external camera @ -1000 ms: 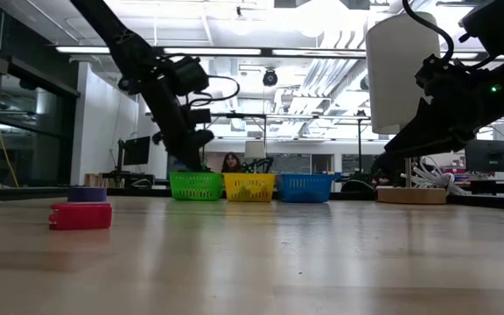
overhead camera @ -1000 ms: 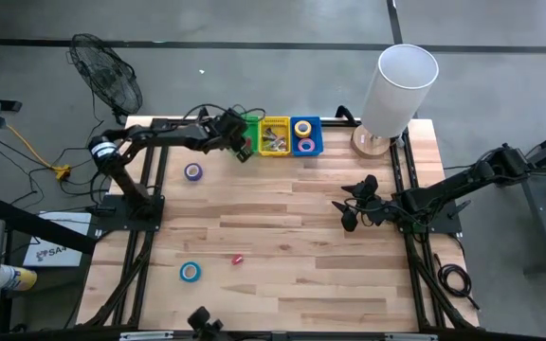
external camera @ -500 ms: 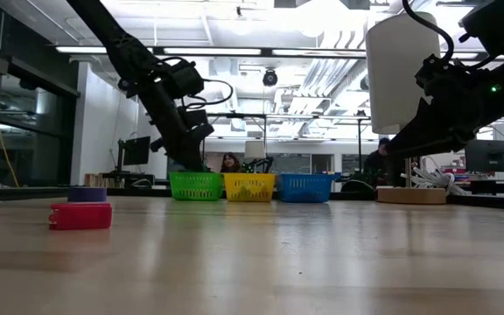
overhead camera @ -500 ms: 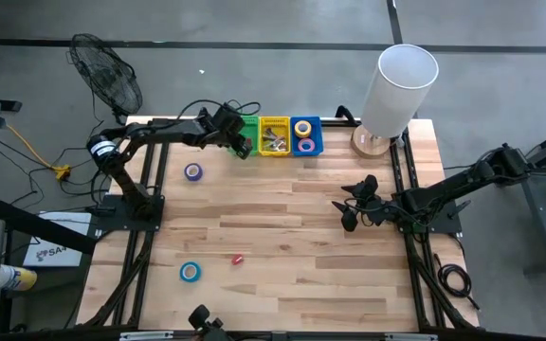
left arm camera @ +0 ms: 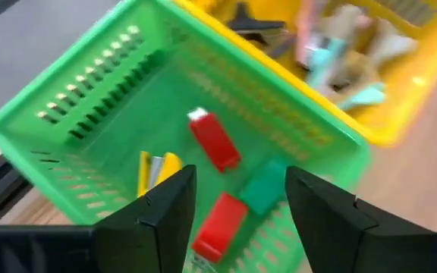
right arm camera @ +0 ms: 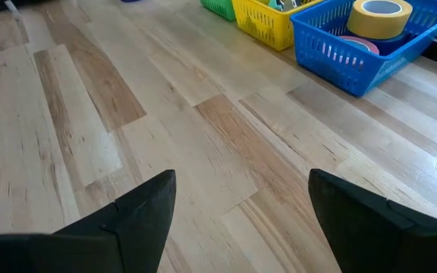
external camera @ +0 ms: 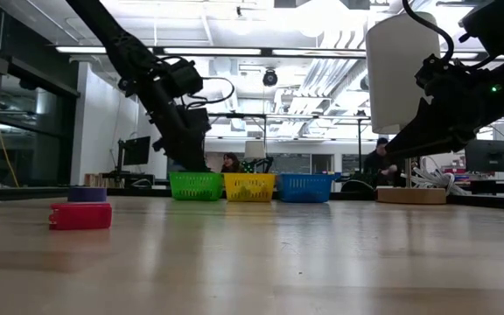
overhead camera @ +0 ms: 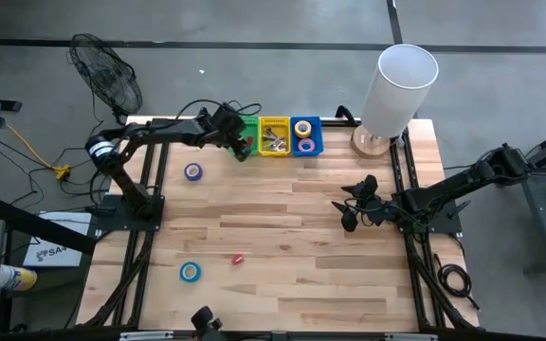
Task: Pick and place Stapler, Stapler remover, tape
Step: Put the red stapler into the green bin
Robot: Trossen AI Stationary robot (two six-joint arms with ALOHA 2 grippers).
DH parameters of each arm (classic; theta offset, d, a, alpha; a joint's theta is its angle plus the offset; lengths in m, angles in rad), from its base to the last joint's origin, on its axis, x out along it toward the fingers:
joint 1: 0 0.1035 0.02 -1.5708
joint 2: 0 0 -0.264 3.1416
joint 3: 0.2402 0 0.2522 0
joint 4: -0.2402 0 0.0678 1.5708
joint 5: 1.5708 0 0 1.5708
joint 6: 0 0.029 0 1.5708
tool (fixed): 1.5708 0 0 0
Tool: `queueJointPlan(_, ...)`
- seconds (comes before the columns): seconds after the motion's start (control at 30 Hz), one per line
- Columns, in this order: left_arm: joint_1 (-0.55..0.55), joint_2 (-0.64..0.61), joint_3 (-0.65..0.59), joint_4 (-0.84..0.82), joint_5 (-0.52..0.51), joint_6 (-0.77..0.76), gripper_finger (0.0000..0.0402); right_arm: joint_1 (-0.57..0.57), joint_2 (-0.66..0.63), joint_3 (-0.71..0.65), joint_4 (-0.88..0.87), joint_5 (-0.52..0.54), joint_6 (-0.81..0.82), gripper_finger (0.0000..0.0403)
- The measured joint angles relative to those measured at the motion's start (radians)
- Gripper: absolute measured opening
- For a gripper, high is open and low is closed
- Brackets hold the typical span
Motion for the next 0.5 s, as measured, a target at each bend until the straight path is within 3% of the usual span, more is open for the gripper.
queueJointPlan(0.23, -0.001, -0.143, 0.001, -0.172, 0.145, 0.083, 0.0201, 0.000, 0.000, 0.000, -0.008, 0.000, 0.000, 0.0291)
queueJointPlan(0.5, -0.111, -0.313, 0.001, -0.453, 0.171, 0.000, 0.0201, 0.000, 0.000, 0.000, -0.014, 0.007, 0.000, 0.0291)
